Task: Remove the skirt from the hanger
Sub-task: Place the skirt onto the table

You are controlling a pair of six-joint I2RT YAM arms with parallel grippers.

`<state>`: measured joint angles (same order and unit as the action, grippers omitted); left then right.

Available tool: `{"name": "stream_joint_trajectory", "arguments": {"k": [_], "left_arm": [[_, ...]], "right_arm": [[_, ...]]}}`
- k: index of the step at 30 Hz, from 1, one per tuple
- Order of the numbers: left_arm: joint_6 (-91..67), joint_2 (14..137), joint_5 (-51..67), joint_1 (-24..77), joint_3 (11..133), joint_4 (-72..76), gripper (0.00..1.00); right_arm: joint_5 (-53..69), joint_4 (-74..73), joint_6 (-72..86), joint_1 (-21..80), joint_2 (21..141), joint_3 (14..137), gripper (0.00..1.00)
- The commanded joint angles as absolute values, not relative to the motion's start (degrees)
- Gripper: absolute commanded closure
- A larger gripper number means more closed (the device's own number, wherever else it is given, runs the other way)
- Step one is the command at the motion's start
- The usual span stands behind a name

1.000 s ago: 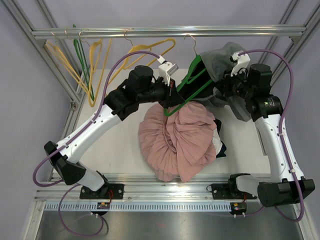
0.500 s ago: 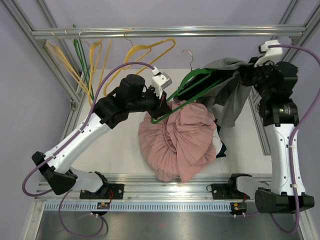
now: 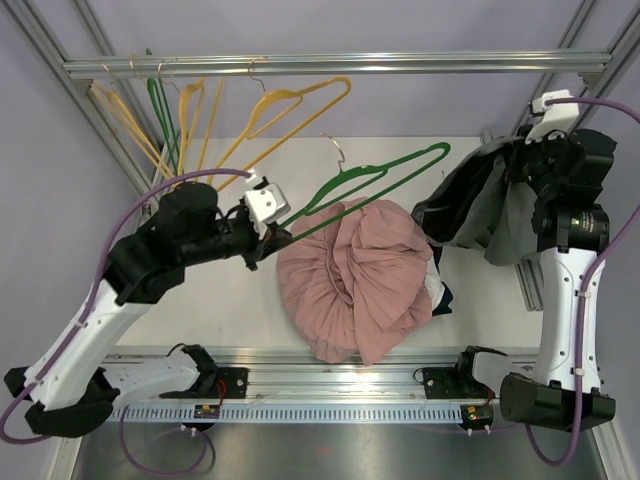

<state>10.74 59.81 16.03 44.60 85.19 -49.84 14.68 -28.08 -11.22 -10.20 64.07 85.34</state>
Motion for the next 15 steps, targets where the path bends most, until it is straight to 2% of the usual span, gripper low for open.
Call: {"name": "stream_joint_trajectory", "arguments": {"k": [1, 6, 11, 13, 14, 15], "left_arm": [[15.9, 54.6, 16.61, 44.74, 83.86, -47.99, 1.0], [19.24, 53.52, 16.35, 44.74, 82.88, -50.44, 1.0], [20.65, 53.09, 16.0, 44.74, 82.88, -50.71, 1.0], [21.18, 52.74, 15.91, 44.74, 82.97, -50.54, 1.0], [21.7, 52.73, 15.82, 44.74, 83.06, -50.62, 1.0], [21.97, 52.91, 15.39, 44.74, 83.32, -50.8, 1.0]], "right_arm": [[23.18, -34.44, -22.47, -10.55, 64.6, 82.89, 1.0], [38.82, -46.75, -37.78, -10.55, 63.81, 77.71, 0.99], [40.08, -51.24, -41.39, -10.55, 65.04, 77.26, 0.94], [39.99, -52.64, -42.27, -10.55, 65.39, 78.57, 0.83], [39.99, -54.21, -43.06, -10.55, 65.39, 79.44, 0.54], [39.64, -54.75, -43.24, -10.55, 65.3, 81.37, 0.4]]}}
